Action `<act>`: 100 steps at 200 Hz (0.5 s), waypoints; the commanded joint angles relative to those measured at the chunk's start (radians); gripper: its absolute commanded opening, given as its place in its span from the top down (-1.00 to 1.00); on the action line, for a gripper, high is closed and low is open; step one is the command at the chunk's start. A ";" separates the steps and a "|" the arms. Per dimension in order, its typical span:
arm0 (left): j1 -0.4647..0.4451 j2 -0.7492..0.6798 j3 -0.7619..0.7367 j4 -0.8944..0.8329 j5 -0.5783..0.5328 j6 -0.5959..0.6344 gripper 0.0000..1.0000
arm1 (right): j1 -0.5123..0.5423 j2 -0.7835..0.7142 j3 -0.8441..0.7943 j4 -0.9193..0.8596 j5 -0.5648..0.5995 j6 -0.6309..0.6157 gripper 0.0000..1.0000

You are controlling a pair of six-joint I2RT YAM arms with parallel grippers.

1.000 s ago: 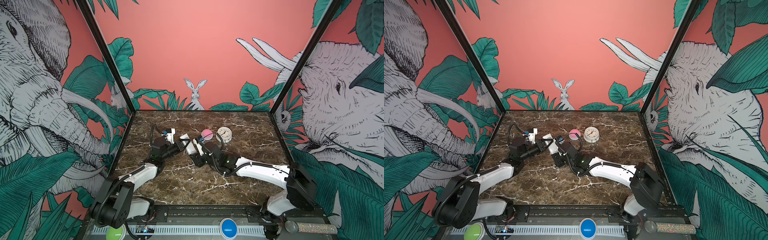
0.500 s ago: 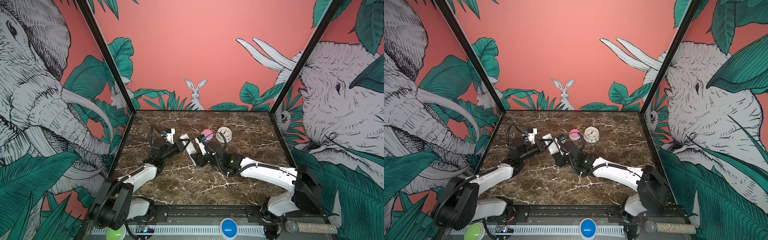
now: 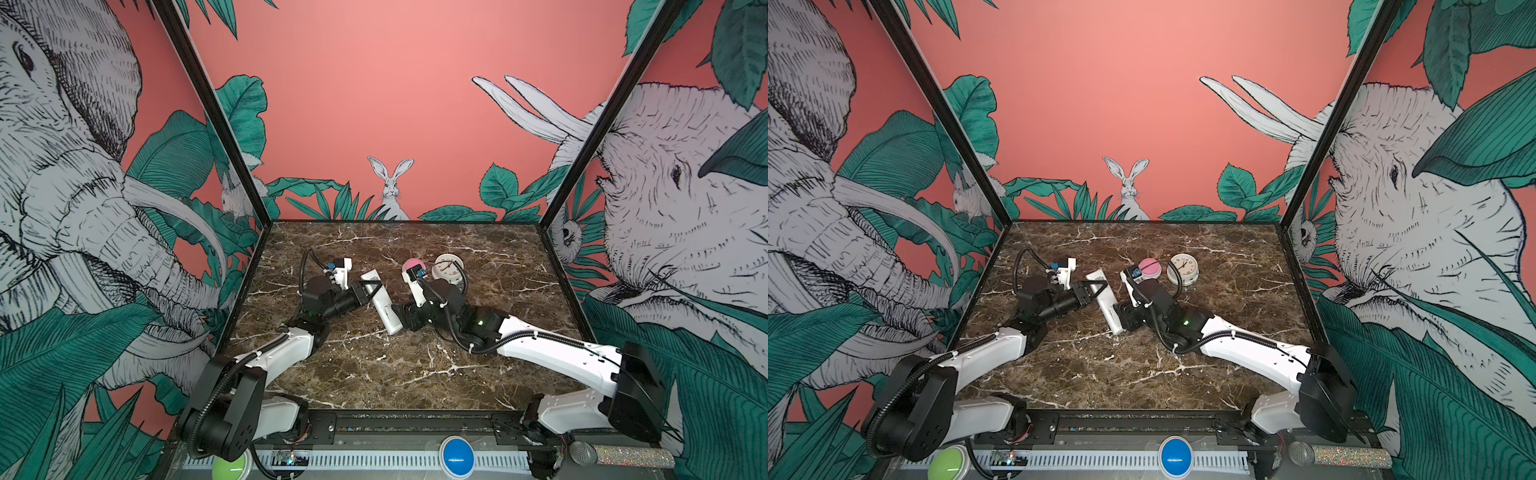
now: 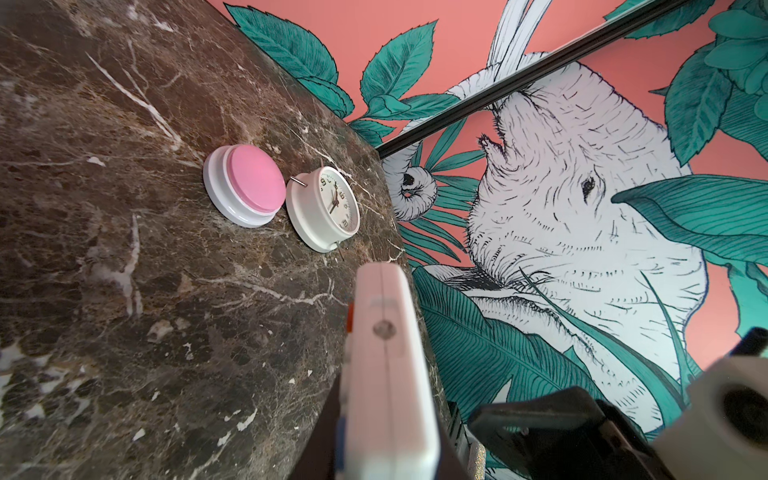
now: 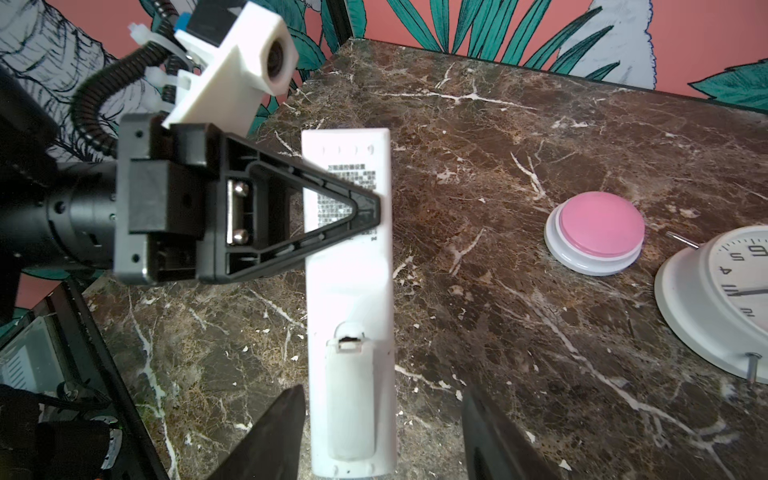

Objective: Load the batteries into the remote control

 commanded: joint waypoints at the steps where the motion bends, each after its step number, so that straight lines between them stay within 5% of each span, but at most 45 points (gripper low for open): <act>1: 0.003 -0.040 -0.011 0.045 0.042 0.014 1.00 | -0.010 -0.016 -0.010 -0.004 -0.016 -0.021 -0.23; 100: 0.004 -0.045 -0.005 0.040 0.049 0.016 1.00 | -0.010 0.042 -0.022 0.007 -0.056 -0.042 -0.18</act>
